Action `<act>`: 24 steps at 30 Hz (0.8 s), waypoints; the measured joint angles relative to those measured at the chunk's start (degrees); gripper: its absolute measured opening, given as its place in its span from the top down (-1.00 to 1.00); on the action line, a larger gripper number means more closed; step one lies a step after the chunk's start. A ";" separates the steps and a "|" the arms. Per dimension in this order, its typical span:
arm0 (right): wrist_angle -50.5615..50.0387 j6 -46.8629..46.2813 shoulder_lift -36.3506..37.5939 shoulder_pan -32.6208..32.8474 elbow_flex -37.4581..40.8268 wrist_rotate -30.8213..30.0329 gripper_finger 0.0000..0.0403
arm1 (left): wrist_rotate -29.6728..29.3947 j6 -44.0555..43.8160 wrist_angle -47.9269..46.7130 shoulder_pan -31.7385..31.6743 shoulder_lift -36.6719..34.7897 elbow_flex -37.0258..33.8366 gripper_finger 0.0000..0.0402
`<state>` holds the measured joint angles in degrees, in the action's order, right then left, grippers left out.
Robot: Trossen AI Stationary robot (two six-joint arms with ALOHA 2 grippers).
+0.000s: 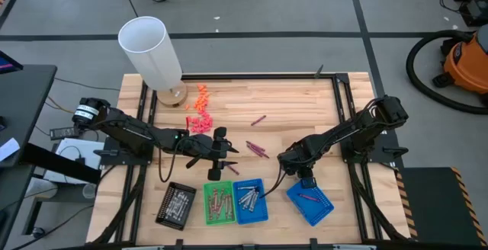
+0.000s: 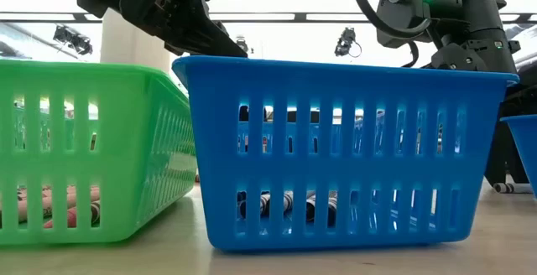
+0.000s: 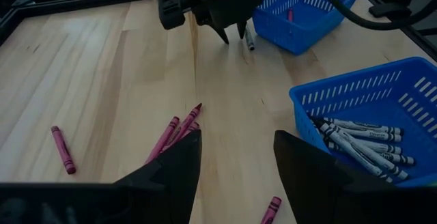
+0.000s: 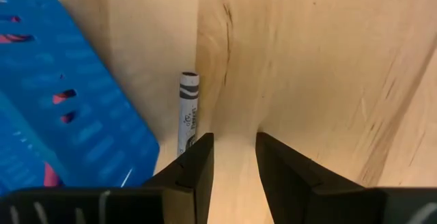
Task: Sort crayons
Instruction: Put the black crayon into the left blue bin
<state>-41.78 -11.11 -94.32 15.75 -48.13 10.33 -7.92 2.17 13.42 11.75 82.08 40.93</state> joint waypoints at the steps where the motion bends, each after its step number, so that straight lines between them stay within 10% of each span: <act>1: -0.04 0.51 -0.01 0.02 0.01 -0.10 0.39 | 0.00 0.00 -0.06 0.00 0.00 0.00 0.03; 24: -18.90 -9.64 5.09 5.35 -4.25 -7.19 0.40 | 0.00 0.55 -0.99 -0.04 0.00 0.00 0.03</act>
<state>-60.68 -20.75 -89.23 21.10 -52.38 3.14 -7.92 2.72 12.43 11.70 82.08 40.93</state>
